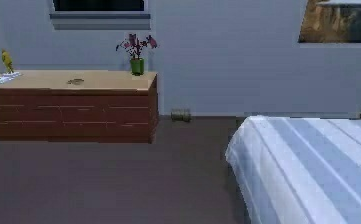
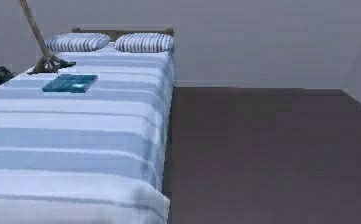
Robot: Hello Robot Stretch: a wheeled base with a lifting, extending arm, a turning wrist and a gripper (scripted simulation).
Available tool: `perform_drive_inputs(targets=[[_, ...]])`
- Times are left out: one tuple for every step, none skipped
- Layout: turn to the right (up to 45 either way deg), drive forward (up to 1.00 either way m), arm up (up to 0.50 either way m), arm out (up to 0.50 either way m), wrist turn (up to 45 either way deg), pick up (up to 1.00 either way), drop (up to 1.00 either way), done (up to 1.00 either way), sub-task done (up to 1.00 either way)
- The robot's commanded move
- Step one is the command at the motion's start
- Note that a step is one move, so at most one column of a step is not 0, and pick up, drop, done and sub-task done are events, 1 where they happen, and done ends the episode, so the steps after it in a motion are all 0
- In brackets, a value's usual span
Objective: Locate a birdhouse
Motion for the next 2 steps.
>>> perform_drive_inputs(targets=[[0.0, 1.00, 0.00, 0.00, 0.0, 0.00, 0.00, 0.00, 0.00], [0.0, 0.60, 0.00, 0.00, 0.0, 0.00, 0.00, 0.00, 0.00]])
